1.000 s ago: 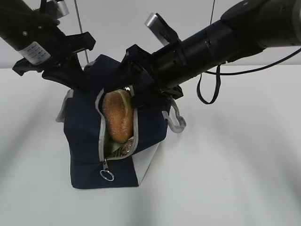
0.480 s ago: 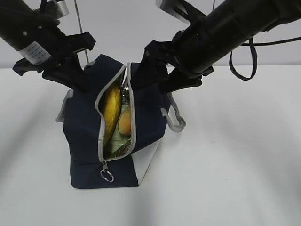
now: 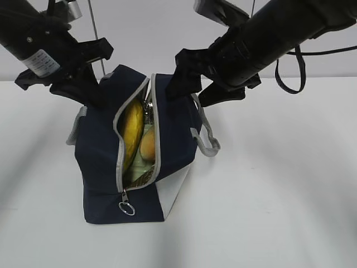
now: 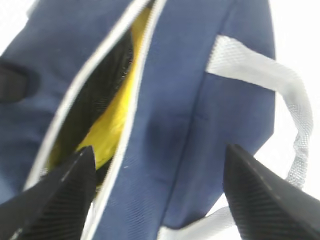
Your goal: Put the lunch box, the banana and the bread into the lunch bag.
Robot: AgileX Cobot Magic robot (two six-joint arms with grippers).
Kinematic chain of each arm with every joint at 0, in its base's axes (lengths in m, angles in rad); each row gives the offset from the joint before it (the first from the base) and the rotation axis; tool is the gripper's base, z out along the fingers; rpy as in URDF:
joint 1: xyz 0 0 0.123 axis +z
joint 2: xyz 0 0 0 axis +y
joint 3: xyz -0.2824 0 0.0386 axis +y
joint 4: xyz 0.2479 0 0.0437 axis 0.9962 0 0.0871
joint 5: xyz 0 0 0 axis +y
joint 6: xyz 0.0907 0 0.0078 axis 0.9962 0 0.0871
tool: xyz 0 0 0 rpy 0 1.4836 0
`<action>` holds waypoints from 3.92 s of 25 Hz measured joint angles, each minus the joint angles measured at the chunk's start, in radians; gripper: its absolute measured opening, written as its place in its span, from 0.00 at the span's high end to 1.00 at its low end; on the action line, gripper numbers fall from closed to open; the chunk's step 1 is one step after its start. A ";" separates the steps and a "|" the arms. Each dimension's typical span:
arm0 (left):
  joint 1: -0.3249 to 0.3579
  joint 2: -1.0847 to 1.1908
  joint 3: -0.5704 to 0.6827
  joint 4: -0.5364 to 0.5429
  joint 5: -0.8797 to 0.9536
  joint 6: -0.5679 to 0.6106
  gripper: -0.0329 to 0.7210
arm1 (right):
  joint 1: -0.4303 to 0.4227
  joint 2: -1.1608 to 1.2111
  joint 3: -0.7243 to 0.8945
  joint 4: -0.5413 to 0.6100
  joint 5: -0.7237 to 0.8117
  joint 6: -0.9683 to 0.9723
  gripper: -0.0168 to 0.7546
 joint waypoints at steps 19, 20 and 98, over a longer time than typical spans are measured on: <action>0.000 0.000 0.000 -0.001 0.001 0.000 0.96 | -0.001 0.124 -0.013 -0.009 -0.004 0.036 0.94; 0.000 0.000 0.000 -0.001 0.001 0.000 0.96 | -0.001 0.124 -0.020 -0.009 0.004 0.036 0.97; -0.162 -0.107 0.003 -0.142 -0.166 0.239 0.34 | -0.089 -0.370 0.285 -0.188 0.018 -0.006 0.42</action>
